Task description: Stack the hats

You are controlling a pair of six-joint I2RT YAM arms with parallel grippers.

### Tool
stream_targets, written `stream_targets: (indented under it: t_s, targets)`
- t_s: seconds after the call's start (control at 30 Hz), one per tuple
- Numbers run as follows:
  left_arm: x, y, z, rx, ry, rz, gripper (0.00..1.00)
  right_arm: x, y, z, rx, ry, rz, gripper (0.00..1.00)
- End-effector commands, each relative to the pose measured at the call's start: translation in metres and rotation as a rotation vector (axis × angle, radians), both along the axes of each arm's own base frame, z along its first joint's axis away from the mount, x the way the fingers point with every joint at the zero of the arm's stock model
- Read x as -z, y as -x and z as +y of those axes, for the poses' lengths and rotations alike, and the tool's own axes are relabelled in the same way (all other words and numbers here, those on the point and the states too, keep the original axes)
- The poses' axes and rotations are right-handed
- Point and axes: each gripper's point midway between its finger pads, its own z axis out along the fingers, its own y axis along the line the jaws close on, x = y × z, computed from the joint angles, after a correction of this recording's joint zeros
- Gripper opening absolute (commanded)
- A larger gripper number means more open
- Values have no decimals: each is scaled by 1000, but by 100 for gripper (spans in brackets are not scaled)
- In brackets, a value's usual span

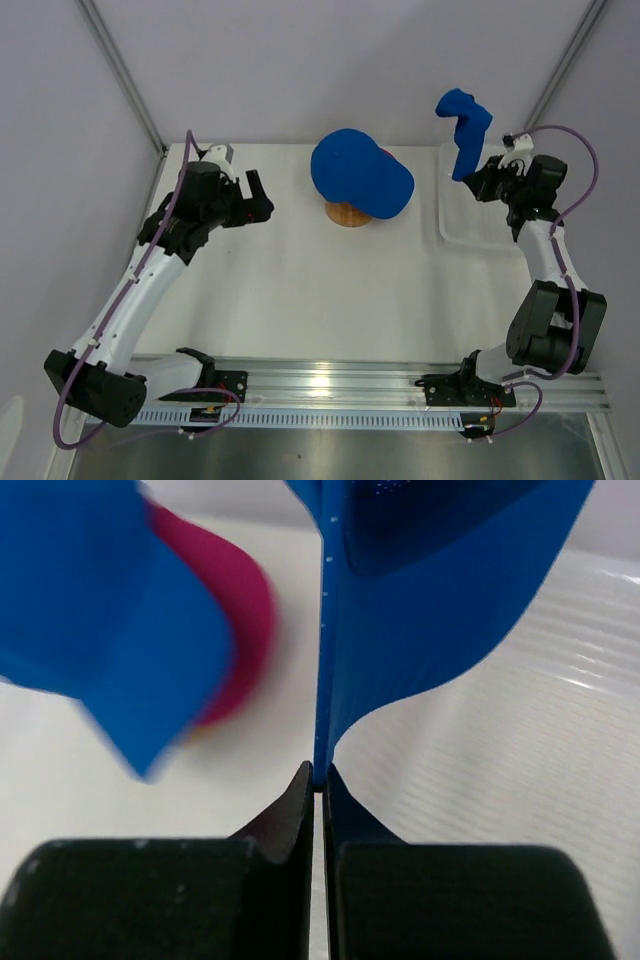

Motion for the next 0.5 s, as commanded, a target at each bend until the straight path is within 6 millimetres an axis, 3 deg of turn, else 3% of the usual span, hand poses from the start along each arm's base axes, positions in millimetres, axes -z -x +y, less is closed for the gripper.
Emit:
stream_targets:
  t_s: [0.0,0.13,0.2,0.23,0.3,0.33,0.37,0.43,0.47]
  targets:
    - [-33,6,-9,57,42,-101,100,-106,28,56,-207,-340,-69,0]
    - [-43,13,-9,76,58,-145,100,-173,51,101,-437,-553,-52,0]
    - [-49,16,-8,74,71,-172,99,-191,60,123,-533,-608,-5,0]
    - [-48,18,-8,74,75,-174,100,-208,66,149,-615,-646,31,0]
    - [-54,20,-8,73,92,-196,100,-223,77,182,-720,-665,56,0]
    - [-56,23,-8,76,99,-206,100,-233,89,220,-823,-691,111,0]
    - [-58,24,-7,74,102,-213,100,-238,95,238,-876,-698,141,0]
    - [-62,28,-3,60,102,-231,99,-237,113,279,-980,-721,267,0]
    - [-63,29,-2,57,106,-235,100,-238,108,293,-1002,-718,294,0]
